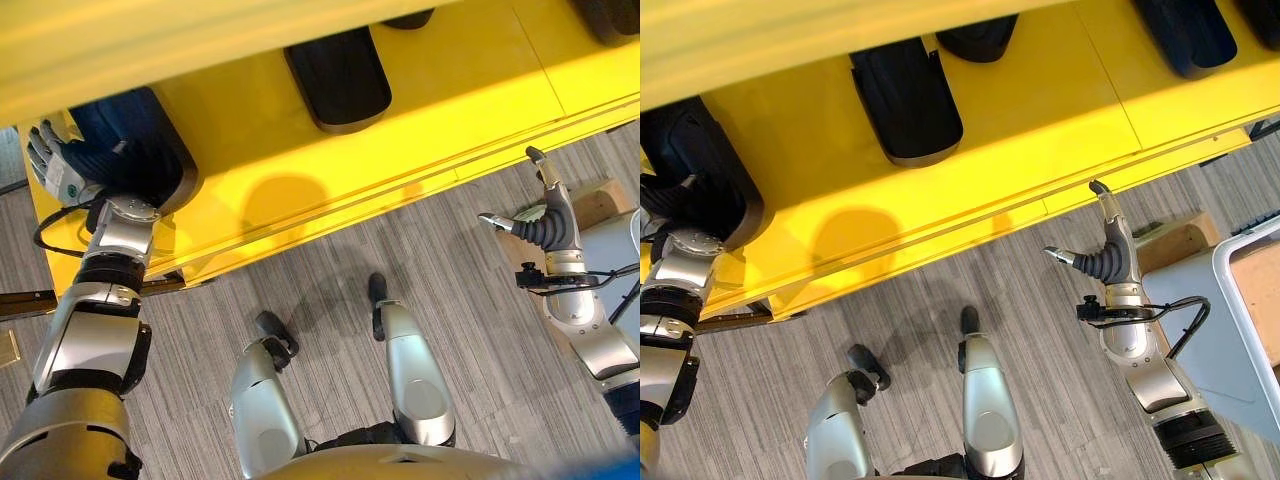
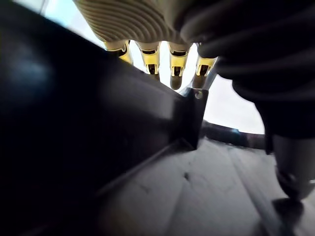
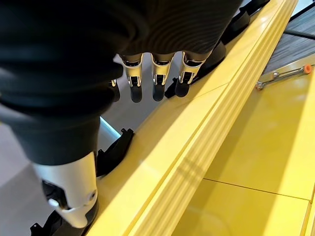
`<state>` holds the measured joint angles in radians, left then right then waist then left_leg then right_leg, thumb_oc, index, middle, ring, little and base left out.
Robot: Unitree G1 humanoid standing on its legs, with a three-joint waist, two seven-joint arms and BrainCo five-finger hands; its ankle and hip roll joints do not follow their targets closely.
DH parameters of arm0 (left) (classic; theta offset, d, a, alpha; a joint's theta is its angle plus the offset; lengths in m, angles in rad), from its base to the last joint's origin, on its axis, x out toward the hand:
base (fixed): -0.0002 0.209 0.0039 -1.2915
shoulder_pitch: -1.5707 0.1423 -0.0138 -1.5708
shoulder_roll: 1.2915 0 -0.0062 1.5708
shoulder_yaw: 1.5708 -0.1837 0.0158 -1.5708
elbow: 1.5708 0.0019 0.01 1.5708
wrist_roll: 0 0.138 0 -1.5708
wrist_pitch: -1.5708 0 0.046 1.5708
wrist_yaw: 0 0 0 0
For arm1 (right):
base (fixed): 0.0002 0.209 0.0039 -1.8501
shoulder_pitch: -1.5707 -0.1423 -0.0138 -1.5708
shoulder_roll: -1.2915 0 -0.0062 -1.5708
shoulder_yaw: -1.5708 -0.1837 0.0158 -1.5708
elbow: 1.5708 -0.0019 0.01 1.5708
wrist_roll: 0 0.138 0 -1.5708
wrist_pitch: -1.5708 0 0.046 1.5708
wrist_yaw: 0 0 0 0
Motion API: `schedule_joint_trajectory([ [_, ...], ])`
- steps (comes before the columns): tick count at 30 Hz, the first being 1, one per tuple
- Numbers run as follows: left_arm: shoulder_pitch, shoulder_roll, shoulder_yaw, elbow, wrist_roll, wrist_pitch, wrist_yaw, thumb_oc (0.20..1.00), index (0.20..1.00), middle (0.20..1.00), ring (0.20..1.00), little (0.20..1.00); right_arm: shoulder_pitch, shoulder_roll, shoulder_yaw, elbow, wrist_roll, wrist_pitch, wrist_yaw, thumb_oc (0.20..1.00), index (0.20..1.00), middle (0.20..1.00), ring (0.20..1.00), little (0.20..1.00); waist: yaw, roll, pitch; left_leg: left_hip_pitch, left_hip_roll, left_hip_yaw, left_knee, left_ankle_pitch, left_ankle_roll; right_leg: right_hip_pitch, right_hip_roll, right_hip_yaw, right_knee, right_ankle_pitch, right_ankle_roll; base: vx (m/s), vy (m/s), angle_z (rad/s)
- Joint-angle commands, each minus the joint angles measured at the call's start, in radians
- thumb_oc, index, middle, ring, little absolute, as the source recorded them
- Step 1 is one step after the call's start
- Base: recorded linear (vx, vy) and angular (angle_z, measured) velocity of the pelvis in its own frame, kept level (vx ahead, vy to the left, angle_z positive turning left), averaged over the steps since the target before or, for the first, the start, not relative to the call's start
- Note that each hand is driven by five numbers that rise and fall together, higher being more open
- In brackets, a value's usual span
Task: Move parts from the plastic box to the shelf.
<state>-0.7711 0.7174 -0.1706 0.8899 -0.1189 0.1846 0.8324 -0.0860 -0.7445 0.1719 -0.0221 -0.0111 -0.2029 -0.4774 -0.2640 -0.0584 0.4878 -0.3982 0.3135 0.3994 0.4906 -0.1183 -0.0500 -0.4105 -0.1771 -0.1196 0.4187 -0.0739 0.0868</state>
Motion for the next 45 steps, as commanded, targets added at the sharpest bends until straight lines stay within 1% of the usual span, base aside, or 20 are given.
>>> schedule_joint_trajectory([
  [1,0.088,-0.030,0.012,-0.002,-0.032,-0.033,0.012,1.000,1.000,1.000,1.000,1.000,-0.012,0.048,-0.019,-0.032,0.004,-0.019,-0.033,1.000,1.000,1.000,1.000,1.000,0.009,-0.023,-0.017,0.054,-0.011,0.052,-0.041,-0.011,-0.004,-0.006,-0.032,-0.013,0.094,-0.085,0.051,0.01,-0.054,0.04],
  [4,0.120,-0.051,0.017,-0.020,0.011,-0.045,0.027,1.000,1.000,1.000,1.000,1.000,-0.007,0.053,-0.015,-0.037,0.004,-0.010,-0.040,1.000,1.000,1.000,1.000,1.000,0.013,-0.025,-0.020,0.064,-0.010,0.051,-0.050,-0.006,-0.005,0.006,-0.034,-0.017,0.090,-0.085,0.050,0.01,-0.038,0.02],
  [5,0.135,-0.053,0.012,-0.044,0.064,-0.050,0.055,1.000,1.000,1.000,1.000,1.000,-0.008,0.053,-0.014,-0.030,0.004,-0.008,-0.044,1.000,1.000,1.000,1.000,1.000,0.018,-0.027,-0.021,0.065,-0.008,0.050,-0.050,-0.004,-0.006,0.012,-0.035,-0.020,0.090,-0.087,0.048,0.01,-0.034,0.01],
  [9,0.130,-0.033,0.002,-0.086,0.108,-0.058,0.085,1.000,1.000,1.000,1.000,1.000,-0.010,0.051,-0.011,-0.022,0.008,-0.002,-0.045,1.000,1.000,1.000,1.000,1.000,0.021,-0.025,-0.024,0.069,-0.006,0.050,-0.053,0.001,-0.006,0.017,-0.035,-0.019,0.091,-0.088,0.046,0.00,-0.008,0.00],
  [10,0.118,-0.022,0.003,-0.098,0.103,-0.065,0.080,1.000,1.000,1.000,1.000,1.000,-0.007,0.048,-0.012,-0.023,0.010,-0.001,-0.042,1.000,1.000,1.000,1.000,1.000,0.019,-0.024,-0.025,0.070,-0.006,0.050,-0.052,0.001,-0.006,0.018,-0.035,-0.018,0.092,-0.088,0.045,0.00,0.000,0.00],
  [14,0.077,0.029,-0.013,-0.132,0.195,-0.058,0.106,1.000,1.000,1.000,1.000,1.000,0.002,0.033,-0.026,-0.028,0.018,-0.006,-0.025,1.000,1.000,1.000,1.000,1.000,0.015,-0.017,-0.026,0.074,-0.006,0.054,-0.055,0.006,-0.006,0.024,-0.039,-0.019,0.090,-0.088,0.044,0.00,0.011,0.00],
  [17,0.023,0.076,-0.040,-0.138,0.214,-0.021,0.110,1.000,1.000,1.000,1.000,1.000,-0.002,0.014,-0.031,-0.031,0.029,-0.007,-0.010,1.000,1.000,1.000,1.000,1.000,0.007,-0.007,-0.029,0.080,-0.008,0.060,-0.059,0.010,-0.006,0.030,-0.042,-0.016,0.088,-0.089,0.042,0.00,0.043,-0.01],
  [19,-0.015,0.117,-0.060,-0.130,0.217,-0.007,0.117,1.000,1.000,1.000,1.000,1.000,0.002,0.000,-0.029,-0.033,0.038,-0.010,-0.001,1.000,1.000,1.000,1.000,1.000,-0.001,-0.003,-0.033,0.086,-0.007,0.066,-0.061,0.012,-0.005,0.036,-0.045,-0.014,0.085,-0.089,0.040,0.01,0.036,-0.04],
  [24,-0.081,0.175,-0.078,-0.107,0.181,-0.012,0.112,1.000,1.000,1.000,1.000,1.000,0.005,-0.016,-0.023,-0.035,0.043,-0.010,0.015,1.000,1.000,1.000,1.000,1.000,-0.013,0.007,-0.044,0.096,-0.009,0.076,-0.063,0.013,-0.004,0.048,-0.050,-0.009,0.079,-0.094,0.037,0.02,0.022,-0.04],
  [29,-0.146,0.223,-0.098,-0.098,0.166,-0.038,0.119,1.000,1.000,1.000,1.000,1.000,0.024,-0.024,-0.018,-0.056,0.046,-0.012,0.023,1.000,1.000,1.000,1.000,1.000,-0.024,0.015,-0.053,0.112,-0.011,0.085,-0.073,0.017,-0.006,0.070,-0.053,-0.005,0.064,-0.098,0.035,0.00,0.005,-0.03],
  [32,-0.158,0.237,-0.104,-0.102,0.138,-0.074,0.093,1.000,1.000,1.000,1.000,1.000,0.035,-0.019,-0.012,-0.061,0.044,-0.016,0.021,1.000,1.000,1.000,1.000,1.000,-0.024,0.019,-0.059,0.124,-0.015,0.087,-0.084,0.019,-0.006,0.084,-0.053,-0.006,0.051,-0.097,0.037,0.00,-0.030,-0.02],
  [33,-0.147,0.232,-0.106,-0.112,0.123,-0.119,0.072,1.000,1.000,1.000,1.000,1.000,0.044,-0.008,-0.009,-0.065,0.039,-0.019,0.018,1.000,1.000,1.000,1.000,1.000,-0.023,0.020,-0.064,0.134,-0.018,0.089,-0.095,0.021,-0.006,0.098,-0.053,-0.008,0.039,-0.097,0.040,-0.02,-0.121,0.00],
  [35,0.009,0.169,-0.097,-0.276,0.123,-0.222,-0.002,1.000,1.000,1.000,1.000,1.000,0.084,0.036,-0.014,-0.085,0.010,-0.020,0.021,1.000,1.000,1.000,1.000,1.000,0.000,0.026,-0.076,0.172,-0.031,0.077,-0.145,0.039,-0.010,0.148,-0.055,-0.028,-0.003,-0.092,0.044,-0.03,-0.193,0.03],
  [36,0.132,0.121,-0.081,-0.429,0.169,-0.234,-0.012,1.000,1.000,1.000,1.000,1.000,0.104,0.057,-0.020,-0.092,-0.001,-0.018,0.022,1.000,1.000,1.000,1.000,1.000,0.018,0.031,-0.086,0.190,-0.036,0.061,-0.171,0.051,-0.016,0.180,-0.055,-0.041,-0.026,-0.089,0.045,-0.01,-0.197,0.07],
  [38,0.282,0.047,-0.079,-0.616,0.244,-0.282,-0.046,1.000,1.000,1.000,1.000,1.000,0.118,0.084,-0.022,-0.092,-0.013,-0.010,0.024,1.000,1.000,1.000,1.000,1.000,0.047,0.037,-0.103,0.214,-0.041,0.029,-0.204,0.067,-0.026,0.230,-0.052,-0.060,-0.060,-0.089,0.042,0.02,-0.161,0.15],
  [39,0.315,0.033,-0.072,-0.647,0.254,-0.300,-0.069,1.000,1.000,1.000,1.000,1.000,0.122,0.087,-0.020,-0.092,-0.015,-0.011,0.025,1.000,1.000,1.000,1.000,1.000,0.051,0.039,-0.107,0.221,-0.041,0.022,-0.212,0.072,-0.029,0.243,-0.051,-0.066,-0.070,-0.088,0.042,0.04,-0.147,0.16],
  [41,0.444,-0.033,-0.085,-0.795,0.365,-0.371,-0.140,1.000,1.000,1.000,1.000,1.000,0.142,0.101,-0.016,-0.093,-0.029,-0.013,0.020,1.000,1.000,1.000,1.000,1.000,0.081,0.044,-0.132,0.255,-0.041,-0.009,-0.249,0.089,-0.044,0.294,-0.052,-0.087,-0.113,-0.083,0.041,0.01,-0.134,0.21],
  [42,0.490,-0.053,-0.090,-0.844,0.408,-0.413,-0.174,1.000,1.000,1.000,1.000,1.000,0.148,0.102,-0.012,-0.094,-0.030,-0.014,0.016,1.000,1.000,1.000,1.000,1.000,0.091,0.048,-0.140,0.261,-0.035,-0.006,-0.266,0.113,-0.038,0.304,-0.048,-0.100,-0.134,-0.063,0.033,-0.01,-0.110,0.21],
  [44,0.594,-0.076,-0.109,-0.960,0.501,-0.596,-0.327,1.000,1.000,1.000,1.000,1.000,0.162,0.094,-0.009,-0.088,-0.029,-0.020,0.006,1.000,1.000,1.000,1.000,1.000,0.109,0.057,-0.172,0.298,-0.026,-0.023,-0.301,0.133,-0.055,0.342,-0.045,-0.115,-0.169,-0.055,0.029,0.02,-0.095,0.17],
  [45,0.614,-0.068,-0.121,-0.981,0.503,-0.644,-0.362,1.000,1.000,1.000,1.000,1.000,0.163,0.088,-0.010,-0.080,-0.027,-0.026,0.003,1.000,1.000,1.000,1.000,1.000,0.111,0.061,-0.181,0.307,-0.024,-0.025,-0.311,0.139,-0.059,0.349,-0.046,-0.119,-0.176,-0.052,0.028,0.01,-0.065,0.17],
])
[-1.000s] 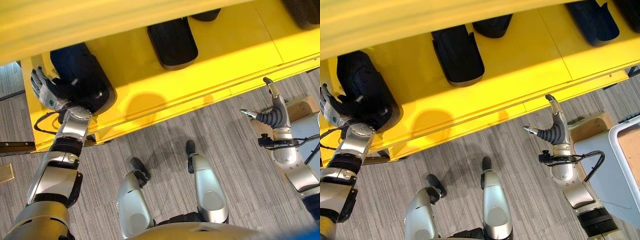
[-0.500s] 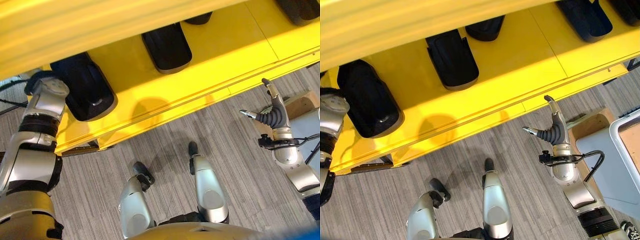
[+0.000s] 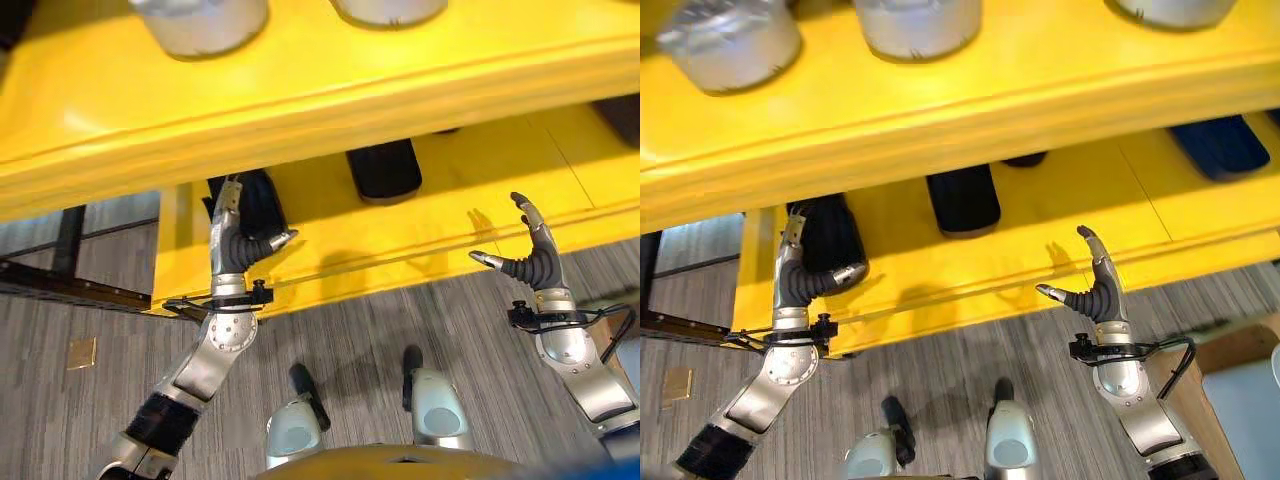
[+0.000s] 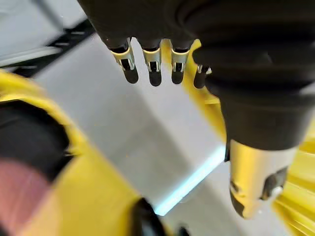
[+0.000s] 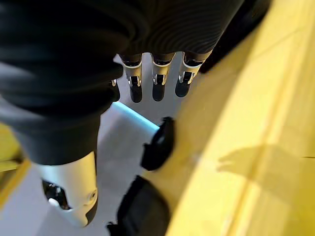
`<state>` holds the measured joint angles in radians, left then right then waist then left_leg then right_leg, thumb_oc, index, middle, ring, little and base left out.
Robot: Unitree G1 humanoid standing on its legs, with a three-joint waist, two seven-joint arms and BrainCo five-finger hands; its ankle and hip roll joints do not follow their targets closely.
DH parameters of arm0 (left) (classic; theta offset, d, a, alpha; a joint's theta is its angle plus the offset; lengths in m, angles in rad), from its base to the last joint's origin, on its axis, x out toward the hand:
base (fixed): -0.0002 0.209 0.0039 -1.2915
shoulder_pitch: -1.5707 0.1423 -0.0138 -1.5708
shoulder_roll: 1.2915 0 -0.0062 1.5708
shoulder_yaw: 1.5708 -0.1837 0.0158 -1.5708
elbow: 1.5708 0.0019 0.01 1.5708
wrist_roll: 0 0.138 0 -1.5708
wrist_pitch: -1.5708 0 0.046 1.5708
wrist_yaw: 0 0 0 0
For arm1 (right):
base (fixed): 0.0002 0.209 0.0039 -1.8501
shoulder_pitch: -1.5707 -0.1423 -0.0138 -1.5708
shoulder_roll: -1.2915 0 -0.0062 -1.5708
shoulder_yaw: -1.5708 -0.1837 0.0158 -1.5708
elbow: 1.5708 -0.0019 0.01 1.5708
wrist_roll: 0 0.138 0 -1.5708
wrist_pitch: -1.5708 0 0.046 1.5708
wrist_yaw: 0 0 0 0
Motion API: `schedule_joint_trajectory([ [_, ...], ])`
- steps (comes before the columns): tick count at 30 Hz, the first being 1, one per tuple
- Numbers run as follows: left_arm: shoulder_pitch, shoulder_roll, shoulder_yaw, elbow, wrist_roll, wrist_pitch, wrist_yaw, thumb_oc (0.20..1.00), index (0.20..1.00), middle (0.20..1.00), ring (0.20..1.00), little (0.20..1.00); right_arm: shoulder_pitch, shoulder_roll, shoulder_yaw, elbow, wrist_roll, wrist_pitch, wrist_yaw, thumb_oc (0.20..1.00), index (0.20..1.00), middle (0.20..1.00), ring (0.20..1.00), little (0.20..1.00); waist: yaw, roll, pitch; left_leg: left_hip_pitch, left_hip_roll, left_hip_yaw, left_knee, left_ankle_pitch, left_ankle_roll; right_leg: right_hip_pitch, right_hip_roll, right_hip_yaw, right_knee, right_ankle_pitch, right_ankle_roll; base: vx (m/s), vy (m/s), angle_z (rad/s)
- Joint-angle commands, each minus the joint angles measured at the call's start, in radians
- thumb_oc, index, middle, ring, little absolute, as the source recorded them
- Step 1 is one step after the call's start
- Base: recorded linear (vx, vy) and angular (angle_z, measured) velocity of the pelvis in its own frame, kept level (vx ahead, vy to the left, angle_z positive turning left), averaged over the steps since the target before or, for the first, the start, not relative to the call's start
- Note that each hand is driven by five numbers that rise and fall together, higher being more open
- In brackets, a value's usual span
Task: Move parts from the plastic box to the shelf.
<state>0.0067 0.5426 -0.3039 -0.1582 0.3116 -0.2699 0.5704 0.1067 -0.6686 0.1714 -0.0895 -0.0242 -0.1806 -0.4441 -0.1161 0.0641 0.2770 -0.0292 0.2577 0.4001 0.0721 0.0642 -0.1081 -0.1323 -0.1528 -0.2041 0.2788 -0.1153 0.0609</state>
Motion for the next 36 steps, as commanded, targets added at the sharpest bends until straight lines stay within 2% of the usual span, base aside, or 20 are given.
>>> schedule_joint_trajectory([
  [1,-0.154,0.120,-0.014,0.034,0.057,-0.221,-0.152,1.000,1.000,1.000,1.000,1.000,-0.028,-0.001,-0.003,0.000,-0.008,-0.060,-0.041,1.000,1.000,1.000,1.000,1.000,-0.037,-0.058,0.015,-0.043,0.034,-0.025,0.087,-0.037,-0.006,0.082,-0.069,-0.041,-0.045,-0.009,0.054,0.00,-0.052,0.13],
  [3,-0.148,0.158,-0.067,0.007,0.039,-0.260,-0.185,1.000,1.000,1.000,1.000,1.000,-0.031,-0.022,0.020,0.032,-0.011,-0.083,-0.073,1.000,1.000,1.000,1.000,1.000,-0.041,-0.053,-0.019,-0.003,0.036,-0.017,0.060,-0.033,-0.011,0.104,-0.066,-0.045,-0.050,-0.011,0.054,0.00,-0.053,0.04],
  [5,-0.144,0.163,-0.086,-0.006,0.013,-0.257,-0.222,1.000,1.000,1.000,1.000,1.000,-0.028,-0.027,0.027,0.039,-0.005,-0.083,-0.085,1.000,1.000,1.000,1.000,1.000,-0.039,-0.052,-0.029,0.013,0.033,-0.019,0.051,-0.036,-0.011,0.112,-0.064,-0.044,-0.051,-0.012,0.055,-0.02,-0.040,0.03],
  [6,-0.138,0.163,-0.096,-0.004,0.002,-0.232,-0.246,1.000,1.000,1.000,1.000,1.000,-0.029,-0.030,0.033,0.049,-0.004,-0.090,-0.091,1.000,1.000,1.000,1.000,1.000,-0.037,-0.053,-0.032,0.020,0.031,-0.020,0.047,-0.037,-0.011,0.117,-0.063,-0.045,-0.053,-0.013,0.056,-0.04,-0.045,0.05],
  [8,-0.130,0.178,-0.133,0.041,0.081,-0.170,-0.241,1.000,1.000,1.000,1.000,1.000,-0.041,-0.024,0.050,0.073,-0.002,-0.102,-0.096,1.000,1.000,1.000,1.000,1.000,-0.036,-0.058,-0.038,0.036,0.026,-0.022,0.036,-0.039,-0.009,0.125,-0.058,-0.043,-0.053,-0.012,0.059,-0.03,-0.040,0.05],
  [9,-0.137,0.185,-0.157,0.078,0.060,-0.135,-0.268,1.000,1.000,1.000,1.000,1.000,-0.049,-0.022,0.064,0.078,-0.002,-0.103,-0.100,1.000,1.000,1.000,1.000,1.000,-0.038,-0.061,-0.038,0.044,0.025,-0.022,0.030,-0.040,-0.007,0.126,-0.056,-0.039,-0.051,-0.014,0.061,0.00,0.000,0.00],
  [11,-0.138,0.183,-0.186,0.111,0.085,-0.109,-0.325,1.000,1.000,1.000,1.000,1.000,-0.055,-0.016,0.070,0.094,-0.005,-0.112,-0.101,1.000,1.000,1.000,1.000,1.000,-0.039,-0.063,-0.039,0.050,0.025,-0.019,0.025,-0.039,-0.006,0.127,-0.054,-0.036,-0.055,-0.010,0.063,0.00,0.000,0.00],
  [13,-0.151,0.184,-0.221,0.146,0.083,-0.042,-0.361,1.000,1.000,1.000,1.000,1.000,-0.068,-0.015,0.081,0.104,-0.006,-0.115,-0.102,1.000,1.000,1.000,1.000,1.000,-0.043,-0.065,-0.038,0.056,0.024,-0.016,0.019,-0.036,-0.006,0.128,-0.052,-0.034,-0.057,-0.006,0.067,0.00,0.000,0.00],
  [15,-0.173,0.174,-0.259,0.196,0.125,-0.031,-0.370,1.000,1.000,1.000,1.000,1.000,-0.078,-0.012,0.093,0.111,-0.010,-0.118,-0.113,1.000,1.000,1.000,1.000,1.000,-0.046,-0.068,-0.035,0.056,0.026,-0.013,0.021,-0.037,-0.004,0.125,-0.050,-0.030,-0.057,-0.005,0.068,0.00,0.000,0.00],
  [17,-0.174,0.173,-0.282,0.216,0.142,-0.006,-0.367,1.000,1.000,1.000,1.000,1.000,-0.082,-0.014,0.094,0.121,-0.007,-0.126,-0.115,1.000,1.000,1.000,1.000,1.000,-0.049,-0.072,-0.033,0.055,0.027,-0.010,0.025,-0.038,-0.005,0.122,-0.049,-0.027,-0.058,-0.003,0.069,0.00,0.000,0.00],
  [19,-0.169,0.158,-0.296,0.269,0.089,0.040,-0.371,1.000,1.000,1.000,1.000,1.000,-0.087,-0.015,0.098,0.123,-0.004,-0.122,-0.119,1.000,1.000,1.000,1.000,1.000,-0.050,-0.077,-0.025,0.054,0.027,-0.006,0.030,-0.041,-0.003,0.118,-0.048,-0.026,-0.053,-0.002,0.071,-0.01,-0.026,-0.04],
  [23,-0.147,0.135,-0.294,0.343,0.141,0.091,-0.308,1.000,1.000,1.000,1.000,1.000,-0.088,-0.011,0.097,0.126,-0.016,-0.122,-0.116,1.000,1.000,1.000,1.000,1.000,-0.050,-0.081,-0.013,0.049,0.027,-0.001,0.038,-0.045,0.000,0.109,-0.045,-0.018,-0.042,-0.006,0.068,0.00,-0.003,-0.02],
  [25,-0.151,0.134,-0.295,0.376,0.207,0.097,-0.279,1.000,1.000,1.000,1.000,1.000,-0.091,-0.011,0.092,0.134,-0.017,-0.132,-0.115,1.000,1.000,1.000,1.000,1.000,-0.052,-0.085,-0.007,0.043,0.028,0.002,0.044,-0.047,0.000,0.101,-0.042,-0.013,-0.036,-0.008,0.067,0.00,0.000,0.00],
  [28,-0.158,0.133,-0.286,0.408,0.182,0.076,-0.255,1.000,1.000,1.000,1.000,1.000,-0.101,-0.015,0.091,0.143,-0.016,-0.139,-0.122,1.000,1.000,1.000,1.000,1.000,-0.050,-0.089,0.005,0.033,0.030,0.002,0.052,-0.048,0.000,0.089,-0.039,-0.011,-0.031,-0.009,0.065,0.00,0.000,0.00],
  [32,-0.141,0.138,-0.273,0.414,0.195,0.106,-0.253,1.000,1.000,1.000,1.000,1.000,-0.097,-0.016,0.074,0.143,-0.019,-0.140,-0.118,1.000,1.000,1.000,1.000,1.000,-0.051,-0.090,0.016,0.024,0.027,0.002,0.058,-0.049,0.001,0.081,-0.034,-0.006,-0.031,-0.007,0.062,0.00,0.000,0.00],
  [34,-0.130,0.139,-0.263,0.427,0.229,0.149,-0.245,1.000,1.000,1.000,1.000,1.000,-0.086,-0.017,0.059,0.134,-0.021,-0.140,-0.115,1.000,1.000,1.000,1.000,1.000,-0.054,-0.090,0.022,0.016,0.023,0.004,0.061,-0.051,0.003,0.073,-0.033,-0.004,-0.028,-0.008,0.062,0.00,0.000,0.00],
  [36,-0.127,0.141,-0.260,0.451,0.240,0.166,-0.218,1.000,1.000,1.000,1.000,1.000,-0.080,-0.021,0.048,0.132,-0.014,-0.141,-0.116,1.000,1.000,1.000,1.000,1.000,-0.056,-0.090,0.028,0.011,0.019,0.007,0.065,-0.053,0.006,0.065,-0.032,-0.004,-0.022,-0.010,0.062,0.00,0.000,0.00],
])
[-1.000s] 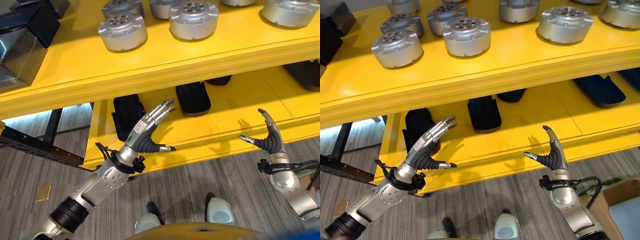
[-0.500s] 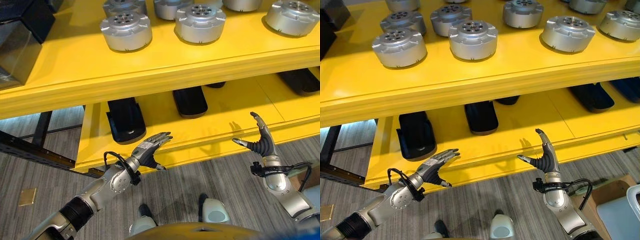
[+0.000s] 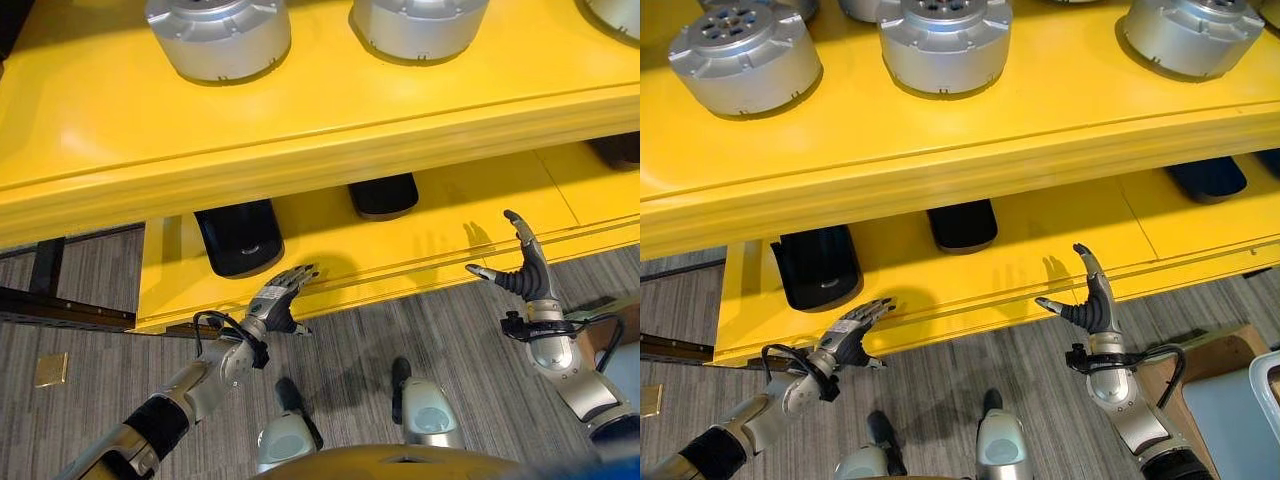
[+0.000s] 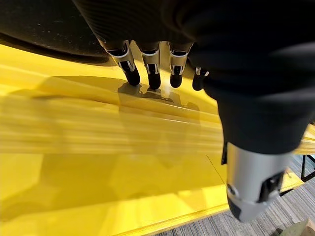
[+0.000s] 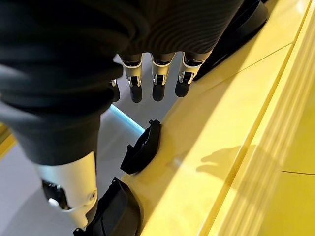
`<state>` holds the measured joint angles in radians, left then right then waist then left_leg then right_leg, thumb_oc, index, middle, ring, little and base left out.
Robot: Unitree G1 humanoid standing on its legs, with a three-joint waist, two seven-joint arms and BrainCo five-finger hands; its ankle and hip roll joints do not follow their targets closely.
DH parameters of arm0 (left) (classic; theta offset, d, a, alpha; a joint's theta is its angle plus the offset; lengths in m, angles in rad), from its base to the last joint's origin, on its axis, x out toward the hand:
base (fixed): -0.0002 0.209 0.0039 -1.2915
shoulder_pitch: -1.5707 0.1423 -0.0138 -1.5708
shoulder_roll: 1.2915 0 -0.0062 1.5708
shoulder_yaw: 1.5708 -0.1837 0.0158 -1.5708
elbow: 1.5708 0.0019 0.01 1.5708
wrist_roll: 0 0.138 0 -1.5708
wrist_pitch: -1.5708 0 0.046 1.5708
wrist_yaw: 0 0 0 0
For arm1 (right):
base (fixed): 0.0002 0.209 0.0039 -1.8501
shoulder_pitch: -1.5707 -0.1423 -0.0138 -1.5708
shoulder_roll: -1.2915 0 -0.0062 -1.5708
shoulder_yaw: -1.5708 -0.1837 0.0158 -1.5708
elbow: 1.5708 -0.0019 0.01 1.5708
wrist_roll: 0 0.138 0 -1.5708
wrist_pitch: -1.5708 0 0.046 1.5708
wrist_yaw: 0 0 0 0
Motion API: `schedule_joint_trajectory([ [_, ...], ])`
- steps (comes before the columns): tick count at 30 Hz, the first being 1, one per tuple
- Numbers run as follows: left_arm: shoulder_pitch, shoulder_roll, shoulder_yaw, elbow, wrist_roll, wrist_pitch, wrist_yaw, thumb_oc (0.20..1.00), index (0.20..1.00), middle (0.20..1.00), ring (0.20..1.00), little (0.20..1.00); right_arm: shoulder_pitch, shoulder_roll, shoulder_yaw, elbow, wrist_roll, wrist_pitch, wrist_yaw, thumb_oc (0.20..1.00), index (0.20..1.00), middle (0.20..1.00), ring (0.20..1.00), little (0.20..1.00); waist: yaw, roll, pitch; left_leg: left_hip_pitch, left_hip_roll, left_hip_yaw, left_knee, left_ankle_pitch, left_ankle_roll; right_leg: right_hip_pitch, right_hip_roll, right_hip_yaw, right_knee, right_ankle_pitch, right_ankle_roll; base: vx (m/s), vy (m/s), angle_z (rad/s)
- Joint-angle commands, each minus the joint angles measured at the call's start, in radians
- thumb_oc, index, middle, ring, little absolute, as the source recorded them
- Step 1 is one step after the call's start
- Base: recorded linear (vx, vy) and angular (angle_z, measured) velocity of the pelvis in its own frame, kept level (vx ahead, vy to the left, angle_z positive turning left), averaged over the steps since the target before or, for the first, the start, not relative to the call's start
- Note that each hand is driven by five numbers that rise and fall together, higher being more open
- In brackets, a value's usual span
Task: Move parts from the plastic box to the shelf.
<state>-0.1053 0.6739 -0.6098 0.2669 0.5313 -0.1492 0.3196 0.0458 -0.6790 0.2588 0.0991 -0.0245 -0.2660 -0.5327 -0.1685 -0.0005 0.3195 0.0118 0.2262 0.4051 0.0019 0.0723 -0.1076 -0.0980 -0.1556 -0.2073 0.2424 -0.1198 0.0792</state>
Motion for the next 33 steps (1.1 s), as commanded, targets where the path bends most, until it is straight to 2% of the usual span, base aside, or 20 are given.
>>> schedule_joint_trajectory([
  [1,-0.007,0.010,0.054,0.029,0.019,0.055,0.042,1.000,1.000,1.000,1.000,1.000,-0.012,-0.010,-0.047,-0.061,-0.013,-0.054,-0.023,1.000,1.000,1.000,1.000,1.000,-0.004,-0.024,-0.015,-0.030,0.048,0.002,0.135,-0.061,0.006,0.031,-0.029,0.000,0.015,-0.006,0.044,0.00,0.000,0.00],
  [5,0.025,0.010,0.090,0.052,0.011,0.111,0.073,1.000,1.000,1.000,1.000,1.000,0.007,-0.008,-0.067,-0.066,-0.013,-0.058,-0.016,1.000,1.000,1.000,1.000,1.000,-0.003,-0.021,-0.016,-0.028,0.041,0.003,0.135,-0.064,0.009,0.034,-0.029,-0.002,0.018,-0.007,0.042,0.00,0.000,0.00],
  [8,0.033,-0.011,0.128,0.103,0.006,0.184,0.099,1.000,1.000,1.000,1.000,1.000,0.014,0.004,-0.079,-0.067,-0.019,-0.058,-0.005,1.000,1.000,1.000,1.000,1.000,0.000,-0.017,-0.019,-0.027,0.036,-0.003,0.133,-0.065,0.011,0.037,-0.031,-0.002,0.012,-0.005,0.041,0.00,0.000,0.00],
  [12,0.049,-0.021,0.144,0.125,0.036,0.203,0.094,1.000,1.000,1.000,1.000,1.000,0.014,0.011,-0.090,-0.074,-0.020,-0.045,0.001,1.000,1.000,1.000,1.000,1.000,0.002,-0.012,-0.019,-0.024,0.033,-0.007,0.130,-0.064,0.008,0.038,-0.034,-0.002,0.005,0.001,0.043,0.00,0.000,0.00],
  [14,0.073,-0.025,0.160,0.139,0.017,0.236,0.102,1.000,1.000,1.000,1.000,1.000,0.020,0.009,-0.096,-0.074,-0.018,-0.045,0.001,1.000,1.000,1.000,1.000,1.000,0.003,-0.008,-0.022,-0.020,0.031,-0.008,0.126,-0.065,0.009,0.044,-0.037,-0.004,-0.001,0.002,0.044,0.00,0.000,0.00],
  [19,0.091,-0.040,0.177,0.173,0.019,0.244,0.119,1.000,1.000,1.000,1.000,1.000,0.026,0.010,-0.111,-0.080,-0.014,-0.041,0.011,1.000,1.000,1.000,1.000,1.000,0.005,-0.002,-0.021,-0.024,0.028,-0.014,0.127,-0.066,0.008,0.038,-0.040,-0.005,0.001,0.000,0.043,0.00,0.000,0.00],
  [29,0.107,-0.046,0.168,0.198,0.062,0.183,0.101,1.000,1.000,1.000,1.000,1.000,0.015,0.014,-0.108,-0.078,-0.020,-0.027,0.018,1.000,1.000,1.000,1.000,1.000,0.007,0.010,-0.017,-0.027,0.020,-0.021,0.124,-0.069,0.010,0.033,-0.045,-0.008,0.010,-0.007,0.041,0.00,0.000,0.00],
  [33,0.109,-0.040,0.159,0.187,0.073,0.186,0.094,1.000,1.000,1.000,1.000,1.000,0.017,0.010,-0.114,-0.075,-0.019,-0.034,0.021,1.000,1.000,1.000,1.000,1.000,0.004,0.013,-0.014,-0.026,0.018,-0.019,0.121,-0.069,0.010,0.031,-0.047,-0.007,0.011,-0.007,0.043,0.00,0.000,0.00],
])
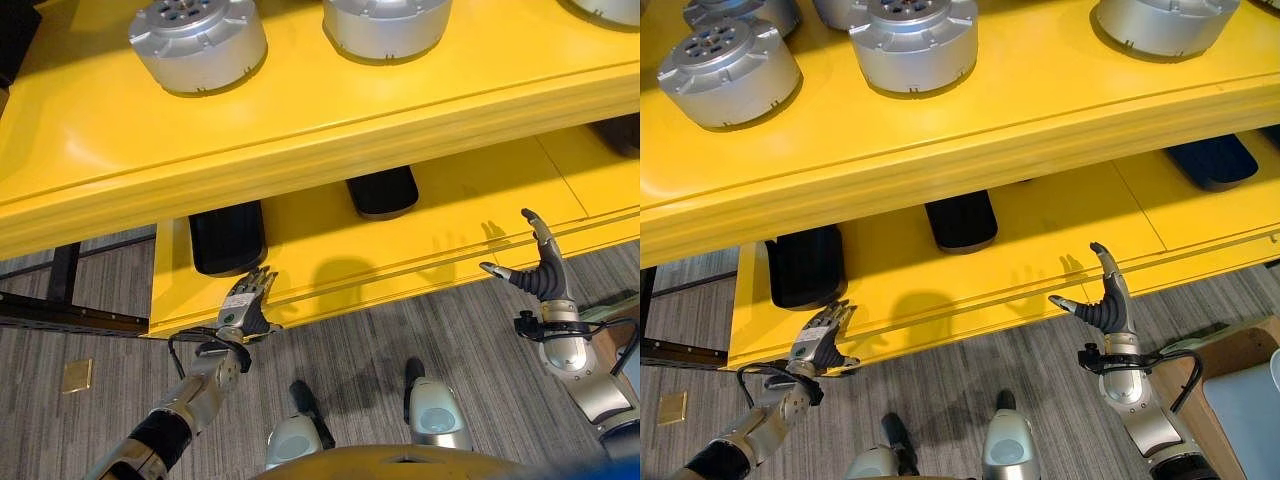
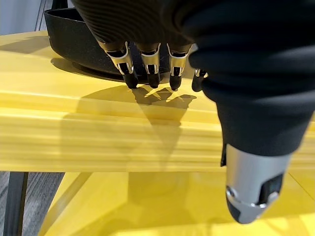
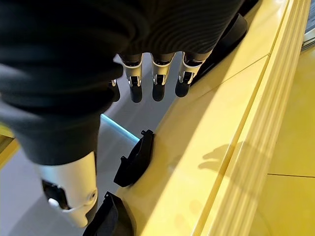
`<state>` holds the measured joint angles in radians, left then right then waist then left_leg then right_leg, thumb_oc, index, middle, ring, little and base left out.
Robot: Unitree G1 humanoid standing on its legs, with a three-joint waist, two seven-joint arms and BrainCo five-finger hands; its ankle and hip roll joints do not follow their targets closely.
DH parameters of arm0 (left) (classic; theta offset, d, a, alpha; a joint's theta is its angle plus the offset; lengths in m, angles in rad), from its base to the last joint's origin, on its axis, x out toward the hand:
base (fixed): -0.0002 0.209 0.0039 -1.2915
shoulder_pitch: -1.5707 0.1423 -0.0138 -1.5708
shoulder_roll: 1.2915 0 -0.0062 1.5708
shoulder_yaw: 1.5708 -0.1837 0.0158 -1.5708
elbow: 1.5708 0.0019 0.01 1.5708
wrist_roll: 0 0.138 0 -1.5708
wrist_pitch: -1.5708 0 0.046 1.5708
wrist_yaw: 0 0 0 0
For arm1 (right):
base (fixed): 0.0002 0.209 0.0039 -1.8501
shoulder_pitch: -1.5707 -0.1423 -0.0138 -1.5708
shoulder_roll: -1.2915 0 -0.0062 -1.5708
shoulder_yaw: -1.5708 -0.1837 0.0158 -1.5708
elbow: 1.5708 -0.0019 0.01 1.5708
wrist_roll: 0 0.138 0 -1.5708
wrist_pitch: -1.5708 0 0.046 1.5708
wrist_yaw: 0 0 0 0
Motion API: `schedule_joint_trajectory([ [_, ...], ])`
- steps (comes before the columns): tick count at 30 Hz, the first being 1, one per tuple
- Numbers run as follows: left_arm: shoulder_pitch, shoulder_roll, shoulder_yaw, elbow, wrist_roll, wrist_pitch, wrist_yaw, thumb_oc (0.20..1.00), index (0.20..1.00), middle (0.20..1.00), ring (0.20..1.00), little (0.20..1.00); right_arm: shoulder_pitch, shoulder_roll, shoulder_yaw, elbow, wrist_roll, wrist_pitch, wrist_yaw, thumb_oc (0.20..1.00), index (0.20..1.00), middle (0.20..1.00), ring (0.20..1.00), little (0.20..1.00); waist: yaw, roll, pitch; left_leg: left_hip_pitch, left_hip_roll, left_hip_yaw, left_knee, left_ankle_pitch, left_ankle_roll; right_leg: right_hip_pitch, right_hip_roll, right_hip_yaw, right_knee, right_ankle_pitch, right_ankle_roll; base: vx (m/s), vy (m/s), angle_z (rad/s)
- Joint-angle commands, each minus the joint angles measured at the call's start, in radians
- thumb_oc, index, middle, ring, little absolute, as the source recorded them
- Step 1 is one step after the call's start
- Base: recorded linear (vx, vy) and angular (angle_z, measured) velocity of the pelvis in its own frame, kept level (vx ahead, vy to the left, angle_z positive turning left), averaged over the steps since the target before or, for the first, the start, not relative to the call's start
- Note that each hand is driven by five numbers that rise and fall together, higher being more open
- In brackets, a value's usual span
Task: Move parts from the plastic box to the shelf.
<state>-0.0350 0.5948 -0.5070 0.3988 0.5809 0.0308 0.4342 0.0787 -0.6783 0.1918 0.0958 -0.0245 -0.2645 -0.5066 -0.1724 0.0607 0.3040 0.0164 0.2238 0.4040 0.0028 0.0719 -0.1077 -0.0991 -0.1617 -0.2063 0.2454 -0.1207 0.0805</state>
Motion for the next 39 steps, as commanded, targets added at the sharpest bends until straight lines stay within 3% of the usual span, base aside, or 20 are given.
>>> schedule_joint_trajectory([
  [1,0.038,0.039,0.055,0.056,0.023,0.009,-0.020,1.000,1.000,1.000,1.000,1.000,-0.016,0.008,-0.047,-0.071,-0.018,-0.036,-0.006,1.000,1.000,1.000,1.000,1.000,0.007,-0.048,0.001,-0.030,0.020,-0.018,0.120,-0.068,0.011,0.032,-0.041,-0.008,0.008,-0.006,0.042,0.00,0.000,0.00],
  [12,0.021,0.046,0.055,0.060,-0.003,-0.011,-0.035,1.000,1.000,1.000,1.000,1.000,-0.008,0.007,-0.063,-0.077,-0.015,-0.025,0.012,1.000,1.000,1.000,1.000,1.000,-0.001,-0.043,0.001,-0.032,0.015,-0.014,0.128,-0.074,0.015,0.028,-0.040,-0.003,0.021,-0.014,0.039,0.00,0.000,0.00],
  [18,0.055,0.052,0.057,0.031,-0.014,0.017,-0.055,1.000,1.000,1.000,1.000,1.000,0.006,0.005,-0.081,-0.090,-0.004,-0.028,0.012,1.000,1.000,1.000,1.000,1.000,0.001,-0.042,0.006,-0.031,0.009,-0.018,0.127,-0.076,0.017,0.027,-0.036,-0.004,0.026,-0.019,0.035,0.00,0.000,0.00],
  [30,0.188,0.089,0.108,-0.013,0.005,0.032,-0.091,1.000,1.000,1.000,1.000,1.000,0.036,-0.003,-0.126,-0.114,0.007,-0.026,0.031,1.000,1.000,1.000,1.000,1.000,0.026,-0.030,0.014,-0.038,0.002,-0.037,0.121,-0.073,0.017,0.023,-0.045,-0.020,0.032,-0.029,0.032,0.00,-0.001,0.00],
  [39,0.207,0.072,0.114,0.014,0.019,0.022,-0.073,1.000,1.000,1.000,1.000,1.000,0.025,-0.003,-0.123,-0.115,0.009,-0.014,0.028,1.000,1.000,1.000,1.000,1.000,0.038,-0.027,0.017,-0.049,0.005,-0.046,0.120,-0.068,0.013,0.008,-0.047,-0.031,0.046,-0.035,0.027,0.01,-0.016,0.04],
])
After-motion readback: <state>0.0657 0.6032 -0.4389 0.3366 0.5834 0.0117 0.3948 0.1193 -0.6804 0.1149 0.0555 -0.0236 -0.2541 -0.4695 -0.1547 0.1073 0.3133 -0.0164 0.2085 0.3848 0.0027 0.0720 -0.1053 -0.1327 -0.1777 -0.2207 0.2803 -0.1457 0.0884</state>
